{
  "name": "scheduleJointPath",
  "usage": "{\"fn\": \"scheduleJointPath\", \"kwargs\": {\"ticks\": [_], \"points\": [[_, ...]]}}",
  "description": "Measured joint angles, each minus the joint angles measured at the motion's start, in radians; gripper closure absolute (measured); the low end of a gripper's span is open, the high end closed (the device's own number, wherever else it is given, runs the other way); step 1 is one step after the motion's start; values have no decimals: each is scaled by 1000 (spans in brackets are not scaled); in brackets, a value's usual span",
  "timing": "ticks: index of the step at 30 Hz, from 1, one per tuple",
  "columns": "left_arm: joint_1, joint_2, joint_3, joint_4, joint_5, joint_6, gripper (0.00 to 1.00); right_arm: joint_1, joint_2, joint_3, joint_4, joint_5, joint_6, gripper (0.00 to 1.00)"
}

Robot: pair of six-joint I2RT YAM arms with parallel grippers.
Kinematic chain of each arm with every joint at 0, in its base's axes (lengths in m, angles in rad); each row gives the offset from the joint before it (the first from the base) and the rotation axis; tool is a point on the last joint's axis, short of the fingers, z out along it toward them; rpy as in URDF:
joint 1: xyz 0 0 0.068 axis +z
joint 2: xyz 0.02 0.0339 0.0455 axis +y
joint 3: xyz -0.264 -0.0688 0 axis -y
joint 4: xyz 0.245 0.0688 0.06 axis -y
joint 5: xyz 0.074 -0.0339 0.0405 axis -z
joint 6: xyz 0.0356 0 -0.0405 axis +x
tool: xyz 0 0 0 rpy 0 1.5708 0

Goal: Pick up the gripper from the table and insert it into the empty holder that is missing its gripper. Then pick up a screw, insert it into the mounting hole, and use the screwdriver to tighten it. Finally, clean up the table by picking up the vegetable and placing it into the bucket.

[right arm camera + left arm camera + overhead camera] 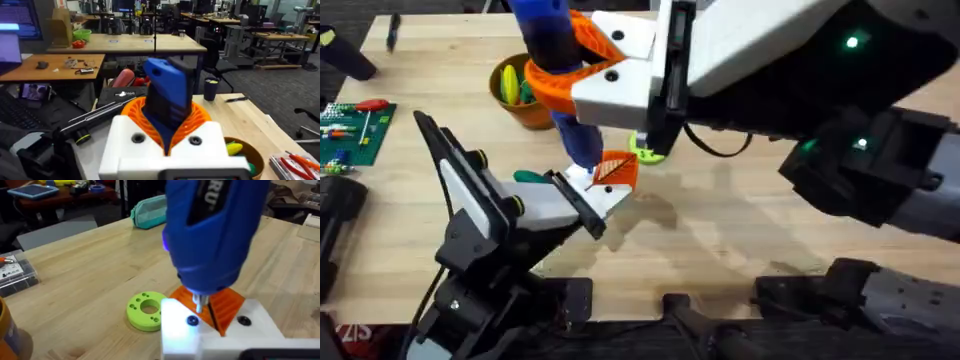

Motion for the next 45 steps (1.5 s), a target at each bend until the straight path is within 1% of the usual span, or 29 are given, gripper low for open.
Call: {"fn": "scheduleJointPath", "kwargs": {"ticks": [11,45], "points": [[0,0,0,0,0,0,992,0,19,0,4,0,0,970],[0,0,0,0,0,0,992,0,28,0,10,0,0,970]]}}
